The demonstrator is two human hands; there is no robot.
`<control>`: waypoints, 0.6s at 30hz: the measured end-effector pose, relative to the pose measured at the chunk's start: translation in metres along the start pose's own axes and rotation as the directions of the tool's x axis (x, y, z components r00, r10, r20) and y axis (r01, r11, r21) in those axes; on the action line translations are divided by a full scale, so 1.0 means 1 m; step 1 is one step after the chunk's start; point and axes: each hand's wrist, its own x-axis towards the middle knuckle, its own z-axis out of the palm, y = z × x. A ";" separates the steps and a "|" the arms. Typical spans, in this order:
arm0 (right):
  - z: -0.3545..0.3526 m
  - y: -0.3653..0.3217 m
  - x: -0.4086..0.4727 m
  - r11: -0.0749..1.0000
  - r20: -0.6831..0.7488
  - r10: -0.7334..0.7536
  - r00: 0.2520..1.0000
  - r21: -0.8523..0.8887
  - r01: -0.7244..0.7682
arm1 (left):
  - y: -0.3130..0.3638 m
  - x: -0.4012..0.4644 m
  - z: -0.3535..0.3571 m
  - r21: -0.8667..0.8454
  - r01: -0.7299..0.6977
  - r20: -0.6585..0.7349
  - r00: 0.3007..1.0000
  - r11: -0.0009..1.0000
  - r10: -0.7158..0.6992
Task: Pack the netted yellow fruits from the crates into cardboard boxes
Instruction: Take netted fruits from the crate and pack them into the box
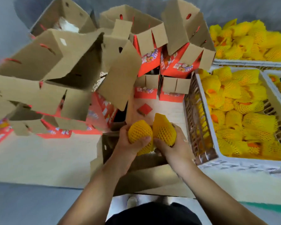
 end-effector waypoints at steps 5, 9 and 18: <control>0.026 0.011 -0.003 0.964 0.044 0.237 0.970 -0.135 -0.229 | -0.021 0.000 -0.059 0.584 0.192 -0.128 0.981 0.789 -0.144; 0.033 0.011 -0.005 0.927 0.027 0.258 0.966 -0.287 -0.240 | -0.025 0.031 -0.050 0.955 0.134 -0.066 0.966 0.265 -0.250; 0.036 0.010 -0.023 0.735 0.082 0.329 0.941 -0.648 -0.200 | -0.049 0.066 -0.040 0.924 0.356 -0.310 0.911 0.141 -0.272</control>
